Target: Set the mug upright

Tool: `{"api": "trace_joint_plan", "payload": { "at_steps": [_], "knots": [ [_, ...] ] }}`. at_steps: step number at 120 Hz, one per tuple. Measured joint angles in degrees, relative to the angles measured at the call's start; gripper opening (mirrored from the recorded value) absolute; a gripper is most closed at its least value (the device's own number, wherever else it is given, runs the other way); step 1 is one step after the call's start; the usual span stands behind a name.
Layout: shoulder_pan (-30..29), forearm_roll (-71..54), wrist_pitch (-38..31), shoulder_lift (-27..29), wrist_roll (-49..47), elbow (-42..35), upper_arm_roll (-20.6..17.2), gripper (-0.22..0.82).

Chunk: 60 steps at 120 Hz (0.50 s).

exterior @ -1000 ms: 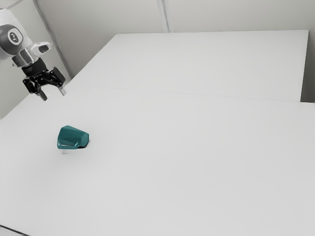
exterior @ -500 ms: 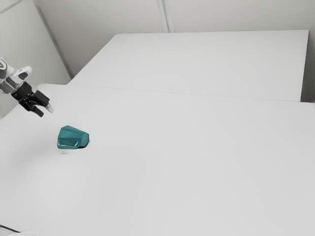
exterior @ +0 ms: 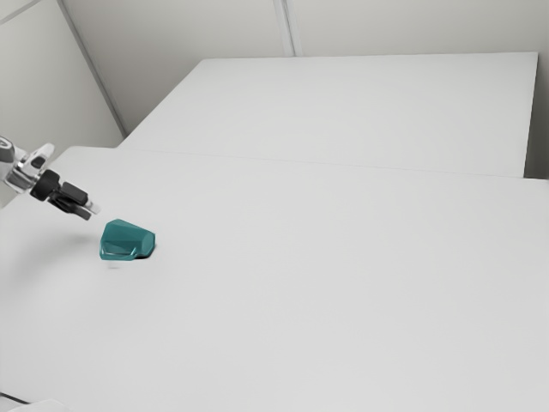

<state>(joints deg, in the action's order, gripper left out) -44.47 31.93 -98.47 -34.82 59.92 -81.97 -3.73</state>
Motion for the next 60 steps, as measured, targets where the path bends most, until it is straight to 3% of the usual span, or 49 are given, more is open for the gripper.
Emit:
{"api": "trace_joint_plan", "payload": {
  "at_steps": [60],
  "knots": [
    [-1.04,4.35,5.38,-0.77,3.79,-4.32,-1.12,0.60]
  ]
}}
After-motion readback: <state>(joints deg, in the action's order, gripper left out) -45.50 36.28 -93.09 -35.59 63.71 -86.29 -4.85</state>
